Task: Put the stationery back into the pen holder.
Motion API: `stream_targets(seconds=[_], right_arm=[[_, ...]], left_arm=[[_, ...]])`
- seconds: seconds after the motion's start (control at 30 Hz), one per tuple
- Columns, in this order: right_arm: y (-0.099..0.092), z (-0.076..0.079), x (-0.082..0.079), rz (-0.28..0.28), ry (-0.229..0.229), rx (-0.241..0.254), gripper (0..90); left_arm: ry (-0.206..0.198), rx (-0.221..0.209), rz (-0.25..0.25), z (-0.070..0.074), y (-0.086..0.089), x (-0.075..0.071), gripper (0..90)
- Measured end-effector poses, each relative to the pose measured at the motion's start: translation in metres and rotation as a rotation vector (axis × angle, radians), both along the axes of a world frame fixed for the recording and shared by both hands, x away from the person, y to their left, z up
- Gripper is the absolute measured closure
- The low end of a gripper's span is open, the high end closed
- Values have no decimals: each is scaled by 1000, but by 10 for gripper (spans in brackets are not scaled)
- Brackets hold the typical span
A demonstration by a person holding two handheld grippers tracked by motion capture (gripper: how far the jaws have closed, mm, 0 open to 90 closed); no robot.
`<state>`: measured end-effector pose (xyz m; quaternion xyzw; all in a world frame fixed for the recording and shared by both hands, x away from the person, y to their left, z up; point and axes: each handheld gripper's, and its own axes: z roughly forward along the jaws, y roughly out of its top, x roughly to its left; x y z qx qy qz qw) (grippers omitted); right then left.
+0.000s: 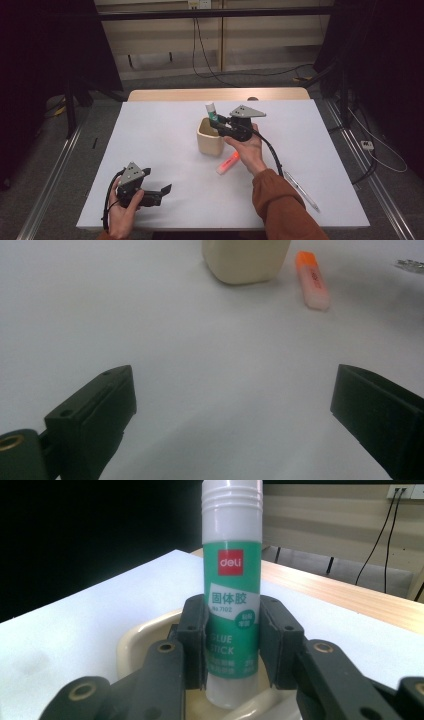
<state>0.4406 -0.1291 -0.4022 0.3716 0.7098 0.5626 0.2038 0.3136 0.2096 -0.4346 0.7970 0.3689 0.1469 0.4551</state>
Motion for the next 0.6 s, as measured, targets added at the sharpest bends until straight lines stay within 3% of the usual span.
stream_targets(seconds=[0.37,0.47,0.6], right_arm=[[0,-4,-2,14,8,-27,660],[-1,-2,-2,18,4,-13,620],[-3,3,-5,15,-11,4,503]], left_arm=[[5,-1,1,0,0,0,43],[4,0,1,0,0,0,43],[4,0,1,0,0,0,43]])
